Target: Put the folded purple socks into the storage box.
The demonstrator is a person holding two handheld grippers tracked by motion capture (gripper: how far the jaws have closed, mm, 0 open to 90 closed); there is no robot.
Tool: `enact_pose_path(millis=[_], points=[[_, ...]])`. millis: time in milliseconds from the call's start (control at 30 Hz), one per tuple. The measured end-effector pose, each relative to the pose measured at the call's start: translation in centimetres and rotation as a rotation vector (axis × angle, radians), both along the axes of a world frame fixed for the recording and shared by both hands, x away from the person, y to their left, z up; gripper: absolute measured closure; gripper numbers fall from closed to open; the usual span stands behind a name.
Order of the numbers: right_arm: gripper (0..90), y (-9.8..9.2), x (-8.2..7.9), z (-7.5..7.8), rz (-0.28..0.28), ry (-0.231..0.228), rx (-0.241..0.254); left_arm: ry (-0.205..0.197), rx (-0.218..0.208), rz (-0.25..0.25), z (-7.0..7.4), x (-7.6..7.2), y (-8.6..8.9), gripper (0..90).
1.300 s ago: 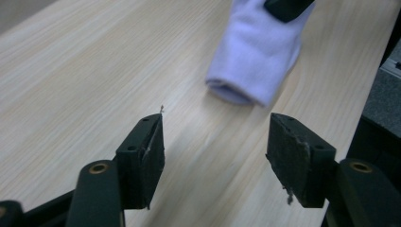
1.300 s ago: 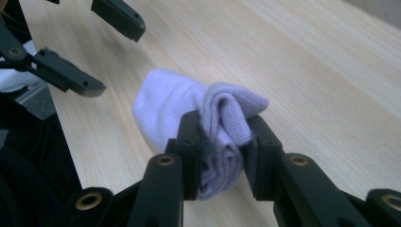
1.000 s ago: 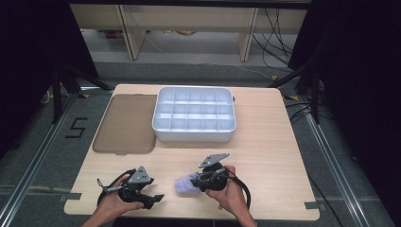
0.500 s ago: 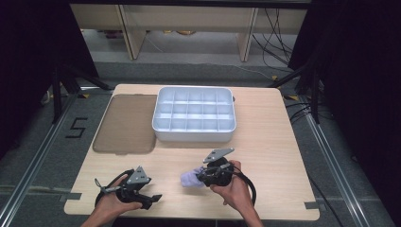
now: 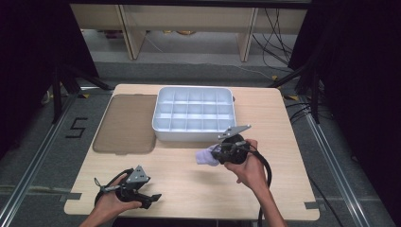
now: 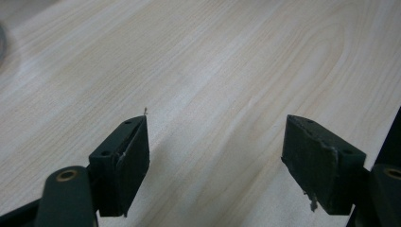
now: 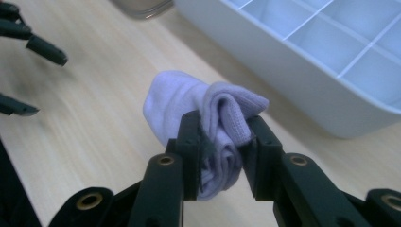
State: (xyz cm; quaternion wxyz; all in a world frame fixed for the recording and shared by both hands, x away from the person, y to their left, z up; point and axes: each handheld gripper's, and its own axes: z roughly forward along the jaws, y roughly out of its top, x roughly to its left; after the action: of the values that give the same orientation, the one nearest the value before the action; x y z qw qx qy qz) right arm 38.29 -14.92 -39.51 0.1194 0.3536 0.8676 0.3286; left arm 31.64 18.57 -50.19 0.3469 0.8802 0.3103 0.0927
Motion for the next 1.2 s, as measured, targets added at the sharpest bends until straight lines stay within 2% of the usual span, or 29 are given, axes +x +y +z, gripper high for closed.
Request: enact_pose_path(millis=[33,67,100,133,167,367,400,433,533,600,633,733,800,833,867,900,1033,1067,1133,1200], points=[[71.4,-0.2,0.2,0.4,0.002,0.007,-0.009,-0.004,0.003,-0.007,0.0,0.0,0.0,23.6],[71.4,-0.3,0.5,0.8,-0.020,0.003,0.000,-0.004,0.003,-0.007,0.0,0.0,0.0,23.6],[71.4,-0.6,0.9,1.2,-0.012,-0.008,-0.024,0.007,-0.008,0.009,0.0,-0.1,-0.1,23.5],[71.4,-0.8,1.1,1.6,-0.035,0.009,-0.021,0.006,-0.007,0.000,0.0,-0.1,-0.1,23.3],[71.4,-0.9,1.4,1.8,-0.050,0.003,-0.022,-0.004,0.006,-0.015,0.1,0.0,0.0,23.2],[71.4,-2.0,3.6,3.4,-0.088,-0.010,-0.061,-0.007,0.009,-0.018,0.1,0.1,0.0,22.8],[71.4,-2.1,3.9,3.6,-0.099,-0.014,-0.066,0.007,-0.008,-0.002,0.1,-0.1,-0.1,22.8],[71.4,-2.1,3.9,3.6,-0.099,-0.014,-0.066,0.007,-0.008,-0.002,0.1,-0.1,-0.1,22.7],[71.4,-2.5,5.2,4.1,-0.120,-0.011,-0.091,0.001,0.002,-0.003,0.1,0.0,0.0,22.5],[71.4,-2.6,5.4,4.3,-0.125,-0.005,-0.095,0.007,-0.007,0.000,0.0,-0.1,0.0,22.6],[71.5,-2.7,5.9,4.5,-0.139,-0.011,-0.090,-0.003,0.007,-0.012,0.1,0.1,0.1,22.3],[71.4,-2.8,6.7,4.9,-0.160,-0.012,-0.102,0.007,0.004,-0.016,-0.1,0.1,0.1,21.4],[71.5,-2.9,7.1,5.0,-0.159,-0.014,-0.102,0.009,0.010,-0.010,-0.1,0.2,0.1,21.3],[71.4,-2.8,7.3,5.1,-0.177,-0.008,-0.104,0.015,0.000,0.007,-0.1,0.1,0.1,21.3],[71.5,-2.8,8.2,5.0,-0.179,-0.024,-0.126,0.018,-0.010,0.002,-0.1,0.1,0.0,21.2],[71.5,-2.7,8.3,5.0,-0.190,-0.007,-0.126,0.011,-0.002,-0.005,0.0,0.1,0.1,21.2],[71.5,-3.0,9.5,4.7,-0.203,-0.017,-0.140,0.006,0.005,-0.005,-0.1,0.1,0.0,21.2],[71.4,-3.1,10.1,4.5,-0.221,-0.003,-0.138,0.020,-0.006,-0.003,-0.2,0.0,-0.1,21.1],[71.4,-3.2,10.4,4.3,-0.236,0.015,-0.141,0.015,0.012,-0.021,-0.1,0.1,0.0,21.2],[71.5,-3.3,10.8,4.1,-0.254,0.027,-0.141,0.011,0.010,-0.016,-0.1,0.0,-0.1,21.1]])
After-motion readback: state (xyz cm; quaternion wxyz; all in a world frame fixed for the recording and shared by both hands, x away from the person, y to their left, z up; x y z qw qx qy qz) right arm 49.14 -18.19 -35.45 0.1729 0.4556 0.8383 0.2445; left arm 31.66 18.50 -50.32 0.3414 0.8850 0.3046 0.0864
